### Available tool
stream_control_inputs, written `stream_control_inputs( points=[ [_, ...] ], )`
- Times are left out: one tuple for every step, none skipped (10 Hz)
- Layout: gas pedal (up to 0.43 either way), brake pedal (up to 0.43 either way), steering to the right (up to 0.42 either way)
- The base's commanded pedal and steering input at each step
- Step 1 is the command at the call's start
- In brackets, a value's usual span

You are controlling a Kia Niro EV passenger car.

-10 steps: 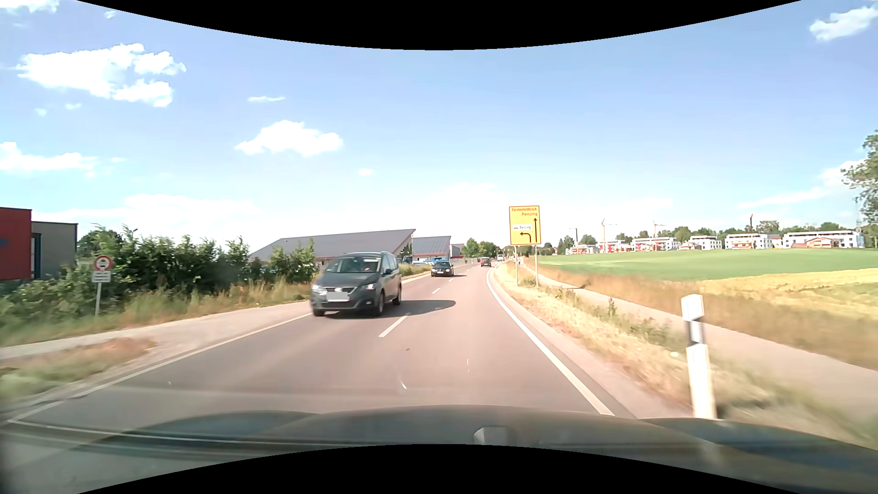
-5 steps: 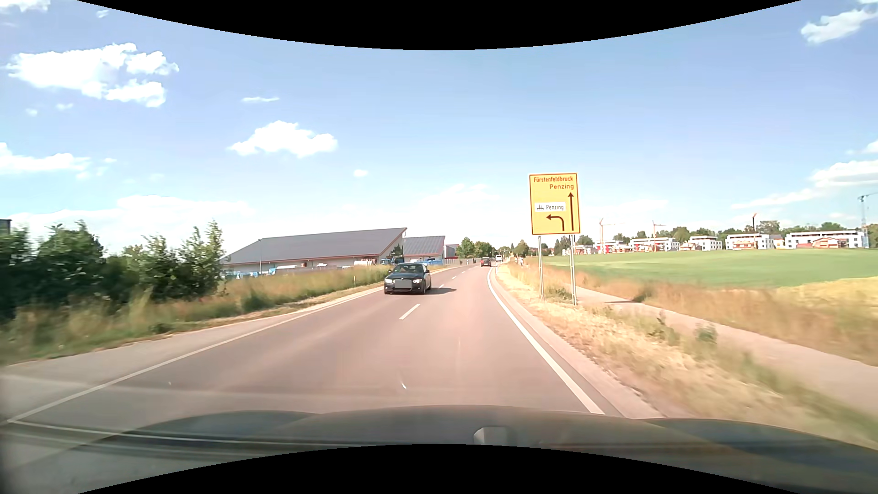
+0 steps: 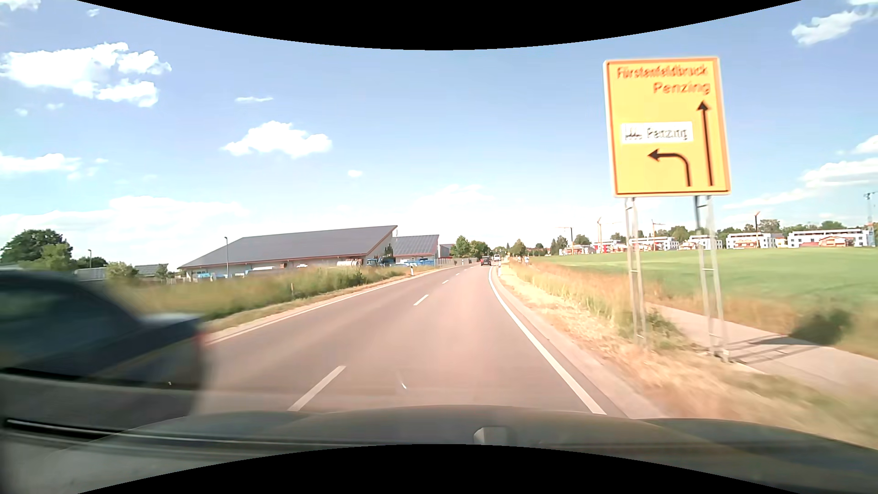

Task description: Follow the waypoints while adhering to traffic rules and regulations

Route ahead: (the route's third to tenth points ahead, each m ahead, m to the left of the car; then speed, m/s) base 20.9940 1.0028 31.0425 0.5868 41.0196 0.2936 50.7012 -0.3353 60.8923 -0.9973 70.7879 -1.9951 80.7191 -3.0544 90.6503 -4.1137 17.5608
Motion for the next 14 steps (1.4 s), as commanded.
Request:
stream_control_inputs(
  points=[
    [0.028,0.006,0.006],
    [0.028,0.006,0.006],
    [0.028,0.006,0.006],
    [0.028,0.006,0.006],
    [0.028,0.006,0.006],
    [0.028,0.006,0.006],
    [0.028,0.006,0.006],
    [0.008,0.006,0.006],
    [0.008,0.006,0.006],
    [0.008,0.006,0.007],
    [0.0,0.006,0.008],
    [0.0,0.006,0.009],
    [0.0,0.006,0.008],
    [0.0,0.006,0.008]
  ],
)
